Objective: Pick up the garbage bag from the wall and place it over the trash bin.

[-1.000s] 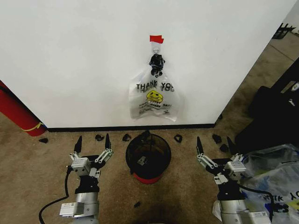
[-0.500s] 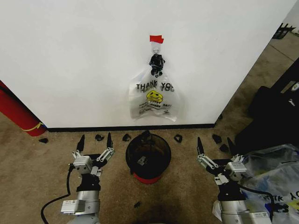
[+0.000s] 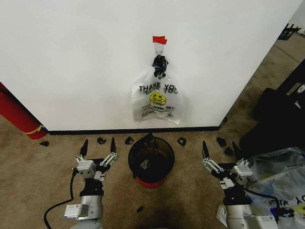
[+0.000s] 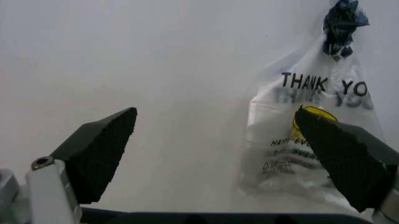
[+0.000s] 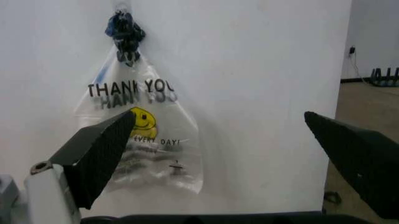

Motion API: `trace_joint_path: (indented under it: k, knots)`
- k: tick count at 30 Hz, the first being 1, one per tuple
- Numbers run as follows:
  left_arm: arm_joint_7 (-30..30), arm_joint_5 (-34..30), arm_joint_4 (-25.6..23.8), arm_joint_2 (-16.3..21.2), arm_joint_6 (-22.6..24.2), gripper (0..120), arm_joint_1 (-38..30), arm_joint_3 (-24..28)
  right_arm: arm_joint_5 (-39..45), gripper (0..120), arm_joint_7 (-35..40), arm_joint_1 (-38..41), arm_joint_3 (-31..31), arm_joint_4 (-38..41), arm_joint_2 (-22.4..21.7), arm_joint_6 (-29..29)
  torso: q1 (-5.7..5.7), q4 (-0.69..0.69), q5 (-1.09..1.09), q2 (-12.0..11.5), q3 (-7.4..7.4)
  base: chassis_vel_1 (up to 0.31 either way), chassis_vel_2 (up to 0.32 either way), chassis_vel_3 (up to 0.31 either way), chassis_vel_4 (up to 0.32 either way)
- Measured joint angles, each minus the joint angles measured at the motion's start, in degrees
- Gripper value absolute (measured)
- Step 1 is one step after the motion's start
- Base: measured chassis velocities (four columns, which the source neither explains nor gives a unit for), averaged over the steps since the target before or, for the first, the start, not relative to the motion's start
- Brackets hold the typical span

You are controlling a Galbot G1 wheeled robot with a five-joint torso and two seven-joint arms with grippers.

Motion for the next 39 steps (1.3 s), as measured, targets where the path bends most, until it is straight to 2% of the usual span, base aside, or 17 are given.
trace_joint_path:
  k: [39]
  knots:
    - [0.34,-0.46,-0.55,0.68,0.90,100,-0.36,-0.61,-0.91,100,-1.18,0.83,-0.21,-1.59,-0.93,1.01,0.00,0.00,0.00,0.00,0.00,0.000,0.000,0.000,0.000]
